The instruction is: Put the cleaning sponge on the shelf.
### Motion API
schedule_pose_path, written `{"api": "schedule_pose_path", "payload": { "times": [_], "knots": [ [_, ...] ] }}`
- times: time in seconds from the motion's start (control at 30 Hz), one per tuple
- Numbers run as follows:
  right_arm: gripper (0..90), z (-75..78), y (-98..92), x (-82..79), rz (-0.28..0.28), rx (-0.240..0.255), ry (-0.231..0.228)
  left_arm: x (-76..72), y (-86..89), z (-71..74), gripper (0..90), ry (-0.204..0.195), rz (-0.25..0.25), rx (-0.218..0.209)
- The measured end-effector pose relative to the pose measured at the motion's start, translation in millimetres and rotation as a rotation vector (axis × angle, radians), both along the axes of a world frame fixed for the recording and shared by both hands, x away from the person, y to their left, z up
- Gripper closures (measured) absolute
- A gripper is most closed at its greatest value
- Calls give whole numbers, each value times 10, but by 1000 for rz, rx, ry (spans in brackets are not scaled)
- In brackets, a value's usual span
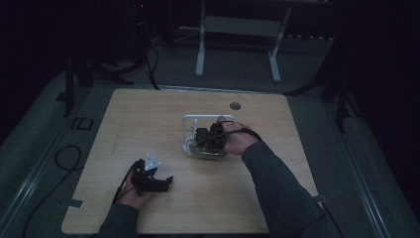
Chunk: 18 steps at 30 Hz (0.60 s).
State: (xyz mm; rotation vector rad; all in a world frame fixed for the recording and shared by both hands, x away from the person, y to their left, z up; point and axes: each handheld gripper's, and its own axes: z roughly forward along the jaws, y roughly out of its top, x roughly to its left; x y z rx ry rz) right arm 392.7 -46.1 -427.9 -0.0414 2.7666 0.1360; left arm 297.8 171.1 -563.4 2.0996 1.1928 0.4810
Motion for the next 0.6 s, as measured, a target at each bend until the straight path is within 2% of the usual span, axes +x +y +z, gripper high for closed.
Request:
{"api": "schedule_pose_path", "payload": {
  "times": [0.2, 0.6],
  "knots": [
    [718, -4, 30, 20, 22, -14, -12, 0, 0, 0, 85, 0, 0, 0],
    [718, -67, 49, 72, 27, -39, -28, 0, 0, 0, 85, 0, 0, -1]
  ]
}}
